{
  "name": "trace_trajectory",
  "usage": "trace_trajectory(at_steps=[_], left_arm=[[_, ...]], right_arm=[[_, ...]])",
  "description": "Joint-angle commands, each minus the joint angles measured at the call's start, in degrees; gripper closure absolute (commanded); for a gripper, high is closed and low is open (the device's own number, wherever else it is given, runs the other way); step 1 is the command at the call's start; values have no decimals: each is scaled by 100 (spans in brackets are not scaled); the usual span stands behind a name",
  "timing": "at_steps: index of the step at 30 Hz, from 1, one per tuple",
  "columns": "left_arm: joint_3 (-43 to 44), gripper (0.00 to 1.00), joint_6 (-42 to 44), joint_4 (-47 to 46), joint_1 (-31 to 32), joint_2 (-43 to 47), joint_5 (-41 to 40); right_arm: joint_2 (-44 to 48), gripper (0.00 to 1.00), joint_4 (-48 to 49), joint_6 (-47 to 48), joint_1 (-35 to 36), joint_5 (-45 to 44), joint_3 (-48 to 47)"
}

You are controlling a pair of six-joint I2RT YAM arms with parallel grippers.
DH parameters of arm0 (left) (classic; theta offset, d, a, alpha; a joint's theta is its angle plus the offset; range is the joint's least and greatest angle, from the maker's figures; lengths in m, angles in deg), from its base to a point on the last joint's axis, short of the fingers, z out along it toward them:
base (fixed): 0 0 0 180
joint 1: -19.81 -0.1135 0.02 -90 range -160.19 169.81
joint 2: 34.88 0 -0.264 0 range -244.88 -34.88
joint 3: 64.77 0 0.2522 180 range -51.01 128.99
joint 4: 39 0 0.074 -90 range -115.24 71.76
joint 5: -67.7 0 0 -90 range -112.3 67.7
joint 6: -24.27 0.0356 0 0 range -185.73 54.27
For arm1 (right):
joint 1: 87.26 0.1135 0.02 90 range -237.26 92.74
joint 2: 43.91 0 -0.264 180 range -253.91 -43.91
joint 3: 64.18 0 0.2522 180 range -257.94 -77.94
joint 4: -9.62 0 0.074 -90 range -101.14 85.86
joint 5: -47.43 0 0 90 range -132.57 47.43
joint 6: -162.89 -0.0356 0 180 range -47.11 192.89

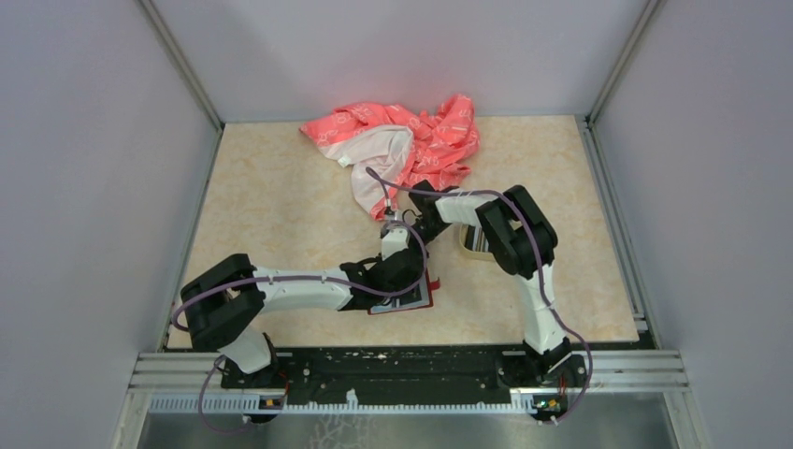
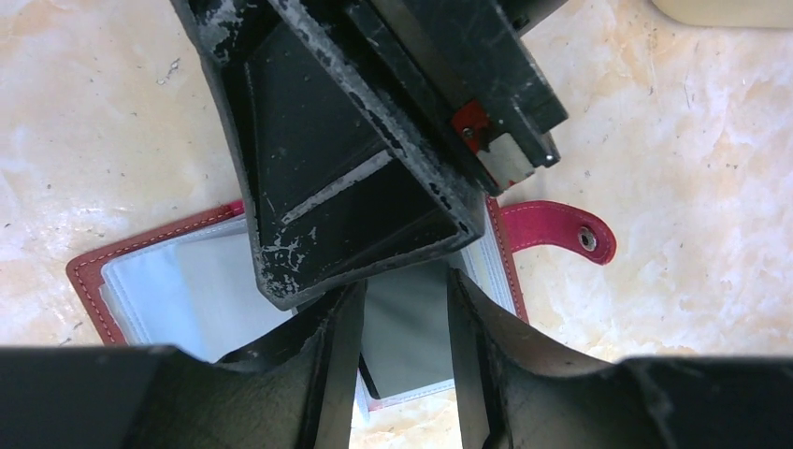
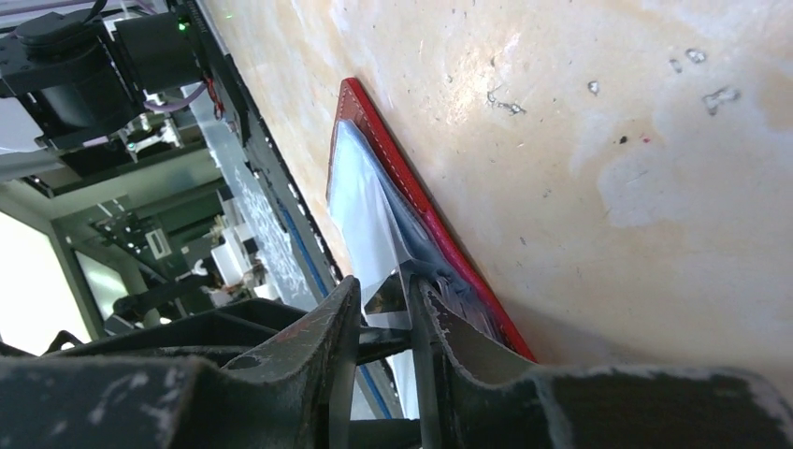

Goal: Put the credit cards into the card holder
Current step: Insert the credit card into the card holder.

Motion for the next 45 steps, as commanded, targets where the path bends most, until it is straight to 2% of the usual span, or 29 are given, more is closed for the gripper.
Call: trace_trajectory(at_steps=[1,9,16,19,22,27,29,33,34,37,40,42,45], left_arm=[[-48,55,-194,501,-57,-173,-400],[-59,53,-264,692,-73,-66,-653],[-147,51,-156,659,-106,176,-679],[-254,50,287,229,-101,583,-307],[-708,48,921,-781,-96,1300,361],[-1844,31,1426,-2066,-155,2639,850],[-2277,27,1431,-2225,-255,3042,953],[-3011,25,1105,-2222,-571,3724,1250],[-3146,25,980,-2239,-692,3882,1385],[-3564,25,532,-2499,-1250,4197,2071],[-3849,26,265,-2802,-1737,4332,2705],[-3844,27,209,-2699,-1827,4346,2746],[-3798,27,99,-2552,-1849,4247,2750]], right_arm=[[212,72,-40,549,-45,-993,-1],[677,71,-97,813,-198,-1096,76],[1478,71,11,1059,-434,-1000,245],[1933,71,144,1303,-524,-1055,371],[2480,72,322,1738,-575,-1087,557],[3753,73,1095,2908,-576,-568,1360],[4269,72,1272,3993,-564,-103,1789],[4838,73,841,6183,-490,804,2393],[4891,74,858,6371,-347,735,2485],[4813,83,934,6713,406,-314,2630],[4500,93,1470,6361,607,-503,2779],[4367,100,1694,6294,675,-779,2892],[4318,100,2379,5923,806,-1032,3347]])
